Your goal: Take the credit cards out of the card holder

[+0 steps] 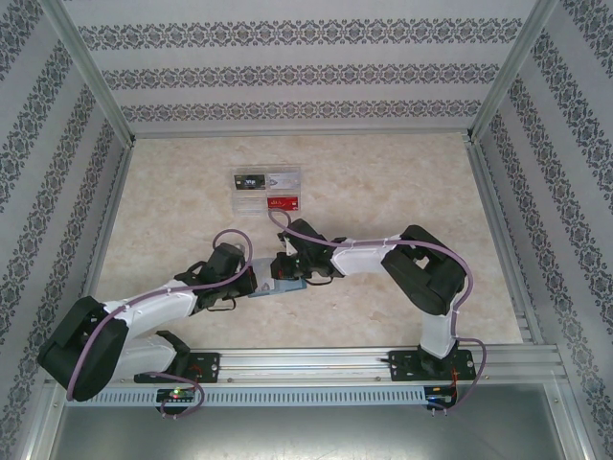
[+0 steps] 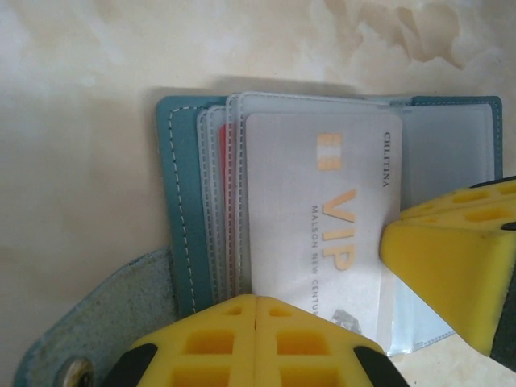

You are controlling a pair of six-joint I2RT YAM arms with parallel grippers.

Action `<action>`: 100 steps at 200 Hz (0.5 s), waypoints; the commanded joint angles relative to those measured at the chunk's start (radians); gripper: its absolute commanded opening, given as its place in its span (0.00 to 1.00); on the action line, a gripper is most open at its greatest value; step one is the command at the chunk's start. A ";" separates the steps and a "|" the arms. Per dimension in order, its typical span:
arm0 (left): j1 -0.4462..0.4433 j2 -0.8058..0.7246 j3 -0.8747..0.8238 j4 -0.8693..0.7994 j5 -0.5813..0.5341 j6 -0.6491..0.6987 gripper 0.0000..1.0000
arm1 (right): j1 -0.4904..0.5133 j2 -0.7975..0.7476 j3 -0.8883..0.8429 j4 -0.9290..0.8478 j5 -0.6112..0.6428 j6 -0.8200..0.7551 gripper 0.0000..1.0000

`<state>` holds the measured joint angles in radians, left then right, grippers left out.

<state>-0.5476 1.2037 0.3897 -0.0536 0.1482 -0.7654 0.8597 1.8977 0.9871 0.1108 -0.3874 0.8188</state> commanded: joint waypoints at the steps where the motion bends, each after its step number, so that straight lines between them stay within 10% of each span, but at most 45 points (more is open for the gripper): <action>1: 0.009 0.022 0.006 -0.083 -0.068 -0.017 0.00 | -0.013 -0.020 -0.044 0.025 -0.008 0.022 0.00; 100: 0.009 0.024 0.011 -0.094 -0.070 -0.018 0.00 | -0.062 -0.111 -0.141 0.046 0.001 0.023 0.00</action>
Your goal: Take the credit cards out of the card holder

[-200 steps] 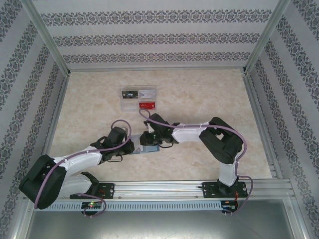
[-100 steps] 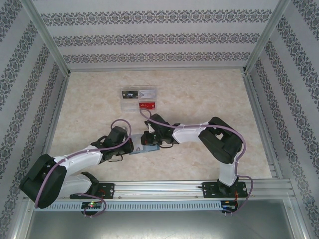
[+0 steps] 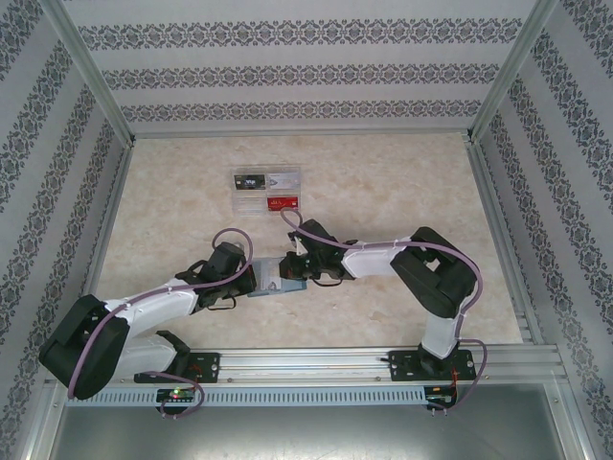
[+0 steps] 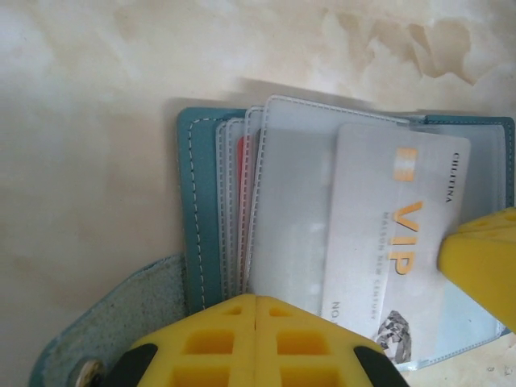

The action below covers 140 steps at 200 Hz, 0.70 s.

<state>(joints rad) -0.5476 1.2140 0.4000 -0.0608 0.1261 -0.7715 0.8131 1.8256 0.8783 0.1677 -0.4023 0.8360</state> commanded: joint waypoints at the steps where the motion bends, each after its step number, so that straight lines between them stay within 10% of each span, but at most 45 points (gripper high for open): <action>1: 0.009 0.013 0.002 -0.088 -0.048 -0.012 0.00 | -0.016 -0.040 -0.033 -0.012 0.016 0.005 0.00; 140: 0.008 -0.144 0.012 -0.140 -0.009 -0.009 0.09 | -0.080 -0.341 0.004 -0.297 0.152 -0.307 0.00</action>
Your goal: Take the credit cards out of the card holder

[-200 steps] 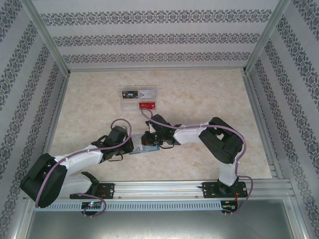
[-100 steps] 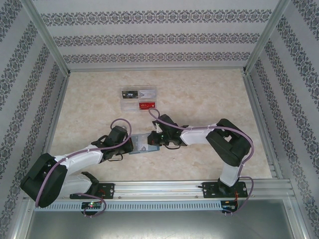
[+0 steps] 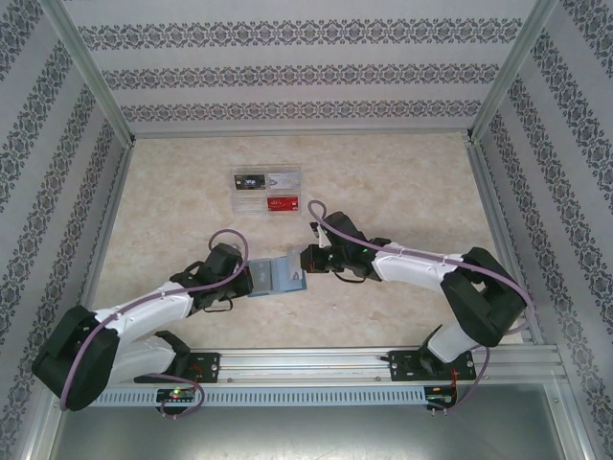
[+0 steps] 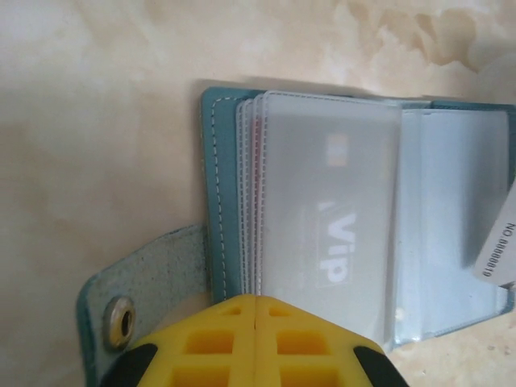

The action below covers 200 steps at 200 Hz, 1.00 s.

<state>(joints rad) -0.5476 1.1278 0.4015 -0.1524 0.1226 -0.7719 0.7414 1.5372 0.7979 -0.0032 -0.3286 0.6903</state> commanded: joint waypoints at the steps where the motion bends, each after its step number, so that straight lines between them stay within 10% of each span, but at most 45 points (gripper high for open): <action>1: 0.007 -0.060 0.011 -0.050 -0.005 -0.009 0.10 | -0.007 -0.053 0.088 -0.130 0.081 -0.170 0.00; 45: 0.007 -0.204 0.001 -0.070 0.014 0.010 0.52 | 0.005 -0.018 0.359 -0.389 0.224 -0.585 0.00; 122: 0.007 -0.351 -0.029 -0.141 -0.005 0.017 0.62 | 0.021 0.161 0.661 -0.437 0.496 -1.153 0.00; 165: 0.008 -0.471 -0.043 -0.230 -0.069 -0.009 0.95 | 0.032 0.332 0.871 -0.504 0.601 -1.378 0.00; 200: 0.007 -0.588 -0.052 -0.315 -0.119 -0.042 1.00 | 0.028 0.468 1.039 -0.579 0.665 -1.509 0.00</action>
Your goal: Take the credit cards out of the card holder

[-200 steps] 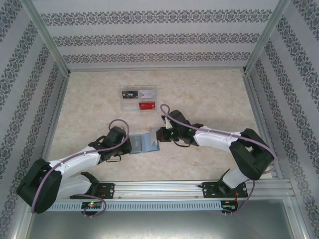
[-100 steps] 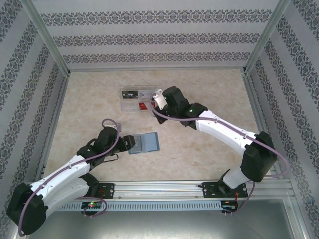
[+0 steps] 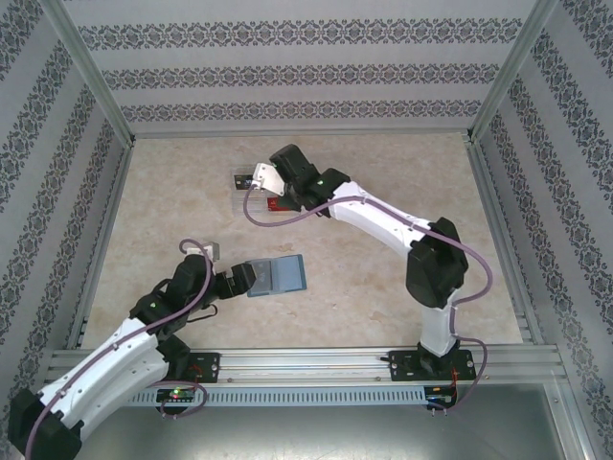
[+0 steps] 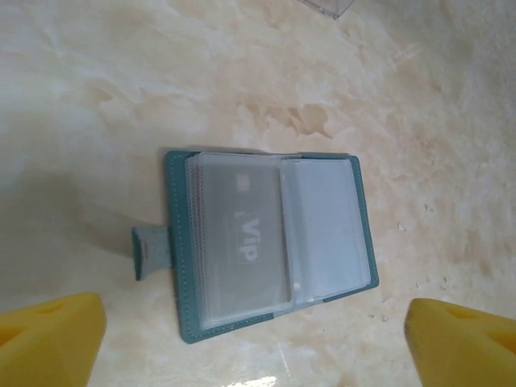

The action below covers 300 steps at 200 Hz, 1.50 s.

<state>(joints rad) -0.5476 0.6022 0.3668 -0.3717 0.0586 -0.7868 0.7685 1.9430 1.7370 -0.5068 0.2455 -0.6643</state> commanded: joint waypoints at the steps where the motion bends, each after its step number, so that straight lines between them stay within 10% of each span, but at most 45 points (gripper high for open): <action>1: 0.007 -0.065 -0.017 -0.098 -0.057 -0.028 0.99 | 0.000 0.065 0.102 -0.077 0.091 -0.157 0.00; 218: 0.006 -0.197 -0.017 -0.239 -0.101 -0.042 1.00 | -0.061 0.370 0.320 -0.071 0.102 -0.267 0.00; 265: 0.007 -0.196 -0.019 -0.232 -0.097 -0.039 1.00 | -0.067 0.407 0.352 0.031 0.202 -0.243 0.29; 300: 0.007 -0.196 -0.017 -0.236 -0.094 -0.037 1.00 | -0.075 0.434 0.380 0.094 0.269 -0.232 0.30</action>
<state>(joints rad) -0.5476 0.4141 0.3553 -0.5846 -0.0280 -0.8196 0.7082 2.3554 2.0773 -0.4835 0.4328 -0.9203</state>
